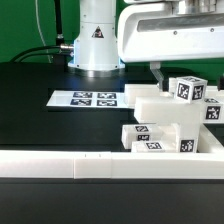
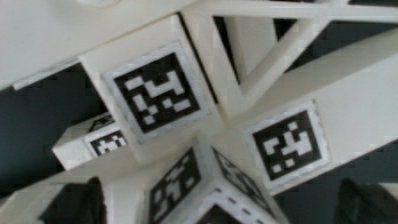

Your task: Assemble chair

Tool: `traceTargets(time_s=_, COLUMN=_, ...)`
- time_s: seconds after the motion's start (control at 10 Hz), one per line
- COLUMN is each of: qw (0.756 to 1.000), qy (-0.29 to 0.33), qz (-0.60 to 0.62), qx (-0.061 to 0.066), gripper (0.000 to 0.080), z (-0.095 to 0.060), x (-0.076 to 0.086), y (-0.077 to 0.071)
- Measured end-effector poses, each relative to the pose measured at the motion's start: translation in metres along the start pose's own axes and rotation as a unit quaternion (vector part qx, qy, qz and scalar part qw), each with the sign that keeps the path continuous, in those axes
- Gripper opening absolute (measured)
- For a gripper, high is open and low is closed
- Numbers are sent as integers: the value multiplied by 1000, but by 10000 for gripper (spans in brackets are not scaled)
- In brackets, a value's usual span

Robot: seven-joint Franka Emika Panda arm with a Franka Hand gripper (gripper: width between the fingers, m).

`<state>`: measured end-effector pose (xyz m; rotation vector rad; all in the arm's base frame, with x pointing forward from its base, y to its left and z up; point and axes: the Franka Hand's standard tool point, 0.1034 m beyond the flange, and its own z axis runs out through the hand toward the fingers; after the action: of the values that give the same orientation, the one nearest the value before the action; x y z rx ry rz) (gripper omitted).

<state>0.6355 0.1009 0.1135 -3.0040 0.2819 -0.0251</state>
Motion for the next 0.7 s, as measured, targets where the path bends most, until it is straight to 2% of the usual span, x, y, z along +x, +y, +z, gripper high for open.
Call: traceTargets(time_s=0.7, qw=977, qy=5, qz=-211, qx=-20, gripper=649, z=0, x=1, y=-3)
